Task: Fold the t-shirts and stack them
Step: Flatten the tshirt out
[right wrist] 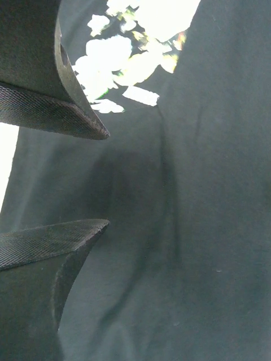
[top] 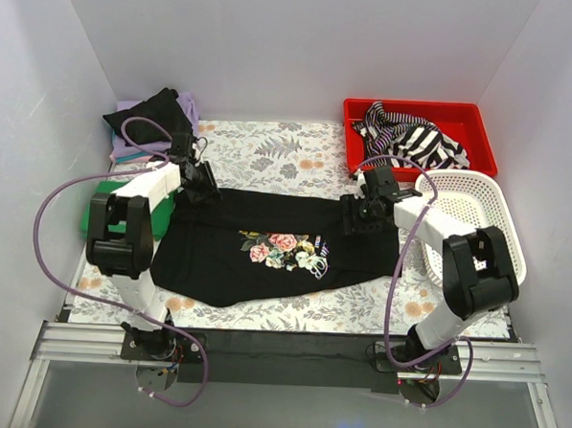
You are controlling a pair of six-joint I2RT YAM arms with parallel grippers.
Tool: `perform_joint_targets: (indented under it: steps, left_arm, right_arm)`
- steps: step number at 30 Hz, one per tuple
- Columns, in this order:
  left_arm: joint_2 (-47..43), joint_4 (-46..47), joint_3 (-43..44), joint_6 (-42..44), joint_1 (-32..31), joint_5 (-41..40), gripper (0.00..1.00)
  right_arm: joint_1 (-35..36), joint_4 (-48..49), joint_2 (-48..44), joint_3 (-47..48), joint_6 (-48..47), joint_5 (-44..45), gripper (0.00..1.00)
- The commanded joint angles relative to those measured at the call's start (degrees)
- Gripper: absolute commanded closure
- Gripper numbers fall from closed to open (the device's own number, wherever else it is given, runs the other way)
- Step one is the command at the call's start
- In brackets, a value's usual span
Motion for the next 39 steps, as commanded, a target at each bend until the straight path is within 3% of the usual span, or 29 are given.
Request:
perform_joint_targets:
  steps: [1,6,11,18,28,33,39]
  left_arm:
    - [4.62,-0.68,2.90,-0.05,-0.21,0.87,0.70]
    - [10.86,-5.25,5.46,0.39,-0.21,-10.35,0.70]
    - [12.98,-8.95,4.68,1.26,-0.21,-18.82,0.70]
    - [6.58,-9.21,-4.10,1.53,-1.00,-15.40,0.71]
    - [-12.76,-12.48,-18.79,-3.30,-4.34,-7.75,0.71]
    - [-9.71,-11.59,-13.71,-1.82,-4.43,-12.74,0.71]
    - [-5.21,-12.22,-2.19,-1.73,-4.43,-18.39,0.71]
  right_arm:
    - [0.19,2.31,4.02,3.43,1.37,-0.21,0.36]
    - [0.10,3.10,8.51,1.86,4.01,1.01,0.37]
    - [-0.07,2.75,4.23,-4.90,7.61,8.31,0.35]
    - [-1.30,-2.77,-6.15,-12.29,9.64,23.24,0.32]
    - [-2.45,-10.26,-17.23,-15.02,11.57,26.43,0.30]
    - [-2.36,-6.75,-17.42,-12.13,10.34,20.10,0.30]
    - [-2.45,-4.21,-14.43,-6.15,7.27,21.06,0.30]
